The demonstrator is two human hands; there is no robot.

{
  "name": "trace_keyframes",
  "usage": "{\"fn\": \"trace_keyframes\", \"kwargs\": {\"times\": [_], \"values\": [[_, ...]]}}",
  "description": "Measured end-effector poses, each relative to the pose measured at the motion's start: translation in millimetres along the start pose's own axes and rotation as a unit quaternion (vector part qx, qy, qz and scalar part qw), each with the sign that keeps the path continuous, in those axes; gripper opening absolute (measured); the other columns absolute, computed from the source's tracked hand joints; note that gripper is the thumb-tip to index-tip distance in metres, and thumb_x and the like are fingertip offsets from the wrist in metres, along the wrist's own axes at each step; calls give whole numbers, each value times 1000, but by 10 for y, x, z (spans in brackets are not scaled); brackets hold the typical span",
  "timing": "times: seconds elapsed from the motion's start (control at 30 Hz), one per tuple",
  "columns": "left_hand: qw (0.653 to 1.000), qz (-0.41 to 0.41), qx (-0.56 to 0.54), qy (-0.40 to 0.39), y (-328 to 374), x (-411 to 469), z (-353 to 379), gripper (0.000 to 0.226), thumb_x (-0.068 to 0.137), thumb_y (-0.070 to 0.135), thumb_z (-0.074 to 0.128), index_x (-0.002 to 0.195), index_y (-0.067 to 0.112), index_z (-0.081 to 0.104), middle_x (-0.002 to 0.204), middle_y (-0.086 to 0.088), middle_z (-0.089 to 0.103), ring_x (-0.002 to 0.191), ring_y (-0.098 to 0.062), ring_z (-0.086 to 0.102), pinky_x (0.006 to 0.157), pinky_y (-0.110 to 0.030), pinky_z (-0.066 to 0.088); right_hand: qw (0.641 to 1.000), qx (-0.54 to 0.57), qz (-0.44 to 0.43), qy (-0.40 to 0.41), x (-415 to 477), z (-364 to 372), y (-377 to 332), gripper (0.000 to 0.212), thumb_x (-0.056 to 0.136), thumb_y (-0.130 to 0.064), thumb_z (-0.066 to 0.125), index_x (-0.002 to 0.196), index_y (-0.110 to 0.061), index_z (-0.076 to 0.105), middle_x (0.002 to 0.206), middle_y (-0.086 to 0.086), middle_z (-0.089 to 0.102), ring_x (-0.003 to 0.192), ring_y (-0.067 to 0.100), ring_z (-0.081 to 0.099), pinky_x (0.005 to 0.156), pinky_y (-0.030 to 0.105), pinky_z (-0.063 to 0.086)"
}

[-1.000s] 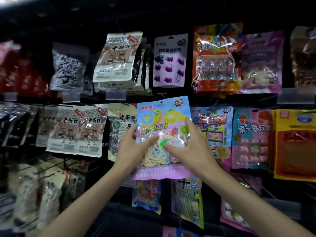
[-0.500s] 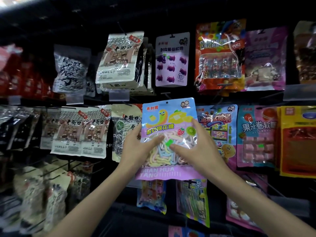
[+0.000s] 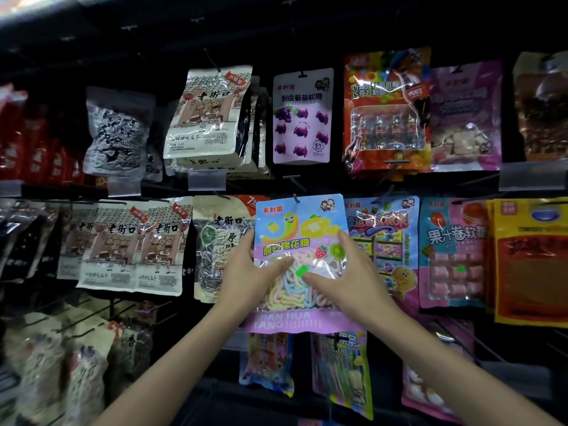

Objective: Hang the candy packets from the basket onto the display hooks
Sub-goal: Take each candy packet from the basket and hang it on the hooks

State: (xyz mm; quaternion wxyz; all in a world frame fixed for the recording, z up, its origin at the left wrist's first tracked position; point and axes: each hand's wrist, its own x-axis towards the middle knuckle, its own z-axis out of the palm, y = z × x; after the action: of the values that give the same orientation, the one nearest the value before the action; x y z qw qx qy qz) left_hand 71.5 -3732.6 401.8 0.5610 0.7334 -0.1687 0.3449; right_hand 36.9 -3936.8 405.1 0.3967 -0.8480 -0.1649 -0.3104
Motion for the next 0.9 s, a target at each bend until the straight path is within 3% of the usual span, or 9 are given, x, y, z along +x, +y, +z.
{"fn": "trace_keyframes", "kwargs": {"times": [0.07,0.13,0.2,0.3,0.4,0.5,0.63,0.8,0.9], "values": [[999,-6,48,-14,-77,65,50,95,65,70,84,147,59,38,143,6,57,119,-18,63,102,-46,54,1000,-25,15,-2,69,46,73,110,82,-59,80,165,-37,11,166,-1,29,144,24,43,101,42,43],[996,-33,86,-16,-99,132,98,105,75,61,84,160,43,26,150,1,45,107,-10,57,97,-32,48,998,-49,30,-1,155,89,164,107,83,-57,79,165,-37,13,165,3,29,138,27,50,98,43,45],[992,-30,122,-16,-125,197,152,100,84,51,82,162,41,21,147,-9,42,90,-10,51,88,-31,47,997,-65,39,-1,243,136,252,103,86,-51,79,165,-35,15,163,4,32,132,26,53,91,40,45],[984,-35,174,-9,-174,300,236,99,87,49,80,164,39,18,147,-14,37,75,-7,46,90,-36,49,994,-96,45,-4,387,219,356,99,89,-40,77,165,-34,13,159,4,37,131,26,51,86,36,41],[979,-55,194,-9,-256,431,354,100,88,48,79,164,37,16,145,-15,37,89,-21,58,100,-41,51,986,-157,49,0,535,314,432,102,87,-37,77,163,-33,9,149,9,43,123,31,57,77,38,46],[972,-66,225,-5,-395,608,513,98,86,50,78,162,38,18,139,-15,43,98,-33,65,93,-45,56,973,-226,49,4,670,399,518,102,88,-38,76,161,-30,6,138,12,47,106,32,62,70,37,51],[956,-71,286,-9,-532,780,703,94,92,53,71,164,34,13,140,-18,42,96,-36,65,74,-37,49,959,-277,55,13,862,506,650,104,89,-35,78,162,-27,4,143,22,44,99,35,67,74,45,62],[945,-80,317,-16,-653,963,895,94,97,51,66,166,30,7,149,-20,38,108,-36,67,80,-42,53,951,-302,62,13,1062,599,790,106,93,-33,75,165,-24,-2,149,25,38,103,36,67,76,42,60],[944,-93,316,-23,-721,1088,960,91,98,48,66,166,35,7,157,-21,36,117,-37,64,75,-40,51,948,-310,66,16,1164,667,865,108,93,-32,76,165,-23,-4,145,23,42,105,37,67,73,38,52]]}}
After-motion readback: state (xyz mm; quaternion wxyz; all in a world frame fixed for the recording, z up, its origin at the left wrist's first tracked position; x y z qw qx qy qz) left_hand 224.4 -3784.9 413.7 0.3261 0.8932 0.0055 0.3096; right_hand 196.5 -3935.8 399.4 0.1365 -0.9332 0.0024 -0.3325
